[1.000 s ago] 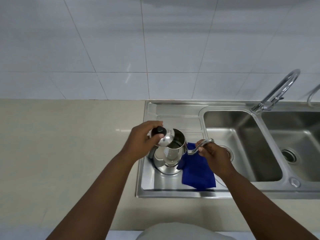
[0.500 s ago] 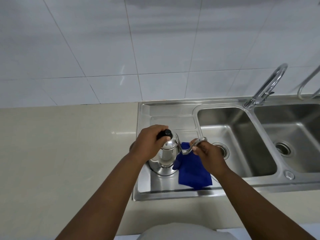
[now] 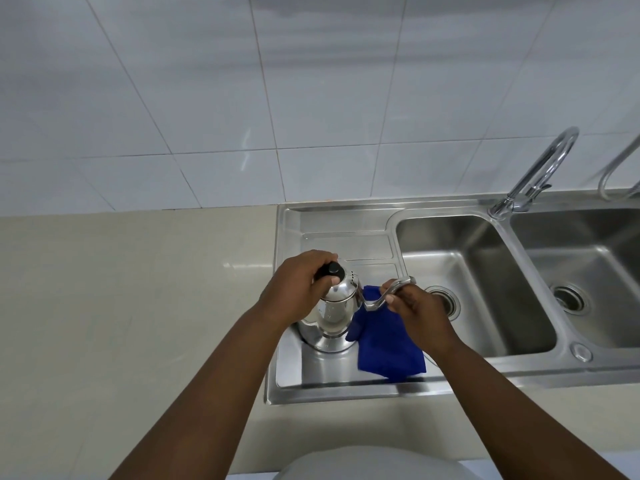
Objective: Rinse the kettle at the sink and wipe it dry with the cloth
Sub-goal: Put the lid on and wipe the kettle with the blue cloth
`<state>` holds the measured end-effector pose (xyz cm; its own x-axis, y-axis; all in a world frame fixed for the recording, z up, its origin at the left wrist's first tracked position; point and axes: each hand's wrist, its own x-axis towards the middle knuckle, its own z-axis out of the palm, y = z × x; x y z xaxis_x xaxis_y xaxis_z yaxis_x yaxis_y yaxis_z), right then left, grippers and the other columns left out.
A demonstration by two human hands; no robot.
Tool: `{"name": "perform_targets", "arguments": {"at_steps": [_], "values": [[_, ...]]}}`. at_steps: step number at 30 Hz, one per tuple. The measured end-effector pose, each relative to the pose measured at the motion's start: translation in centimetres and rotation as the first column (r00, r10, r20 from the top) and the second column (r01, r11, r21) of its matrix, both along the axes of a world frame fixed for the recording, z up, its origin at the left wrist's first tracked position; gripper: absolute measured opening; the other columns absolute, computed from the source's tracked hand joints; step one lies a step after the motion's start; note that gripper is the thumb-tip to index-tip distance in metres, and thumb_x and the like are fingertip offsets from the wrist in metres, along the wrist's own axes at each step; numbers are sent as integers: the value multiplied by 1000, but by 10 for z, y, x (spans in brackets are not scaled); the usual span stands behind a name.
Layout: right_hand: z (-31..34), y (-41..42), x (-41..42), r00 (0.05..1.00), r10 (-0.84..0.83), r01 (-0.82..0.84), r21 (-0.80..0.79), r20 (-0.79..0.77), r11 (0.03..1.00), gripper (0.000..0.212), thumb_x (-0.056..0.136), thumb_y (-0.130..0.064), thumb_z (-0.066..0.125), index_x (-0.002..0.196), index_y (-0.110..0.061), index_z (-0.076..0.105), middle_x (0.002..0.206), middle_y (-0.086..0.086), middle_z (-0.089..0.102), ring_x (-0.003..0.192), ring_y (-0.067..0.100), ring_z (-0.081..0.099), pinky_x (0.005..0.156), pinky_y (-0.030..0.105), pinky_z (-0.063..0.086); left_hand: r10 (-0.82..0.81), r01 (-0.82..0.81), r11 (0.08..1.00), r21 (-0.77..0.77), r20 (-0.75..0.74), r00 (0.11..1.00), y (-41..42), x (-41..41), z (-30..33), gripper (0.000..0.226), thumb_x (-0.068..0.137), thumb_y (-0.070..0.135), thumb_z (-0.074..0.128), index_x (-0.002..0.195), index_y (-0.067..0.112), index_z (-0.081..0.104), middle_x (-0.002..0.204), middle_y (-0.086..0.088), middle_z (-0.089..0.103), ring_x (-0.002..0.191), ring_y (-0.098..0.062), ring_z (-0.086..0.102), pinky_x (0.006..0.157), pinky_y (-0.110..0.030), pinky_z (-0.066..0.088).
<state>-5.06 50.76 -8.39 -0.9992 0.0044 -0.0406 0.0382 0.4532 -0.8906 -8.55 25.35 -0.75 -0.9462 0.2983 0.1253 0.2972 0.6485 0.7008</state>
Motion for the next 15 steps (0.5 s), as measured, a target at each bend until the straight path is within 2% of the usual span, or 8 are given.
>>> {"name": "perform_targets", "arguments": {"at_steps": [2,6,11,15], "values": [[1,0,0,1000,-3,3,-3,1,1000,33,93,-21,65,98,-54,65,104,-22,73,101,5,70,97,40,56,-6,6,1000,-23,2,1000,0,-2,2,38,87,22,68,125,20,63,121,3,68,107,-14,62,87,-23,46],[2,-2,-1,1000,-4,4,-3,23,1000,21,94,-20,64,109,-34,69,107,-12,73,104,10,69,99,42,55,-19,20,998,-61,9,1000,2,-6,7,34,85,21,71,118,18,67,116,-1,70,105,-19,63,86,-28,47],[5,-5,1,1000,-9,8,63,12,998,20,95,-20,62,113,-26,69,100,-18,70,99,6,69,96,30,54,2,-1,1000,-20,38,999,1,-2,2,40,85,23,71,124,20,65,121,2,68,111,-16,62,94,-28,47],[7,-6,2,1000,-7,7,83,9,997,19,96,-20,61,113,-27,67,96,-21,68,92,-3,65,91,19,50,2,-3,1000,27,49,999,1,-1,1,38,85,21,72,123,20,65,120,3,68,110,-14,62,93,-23,45]]}}
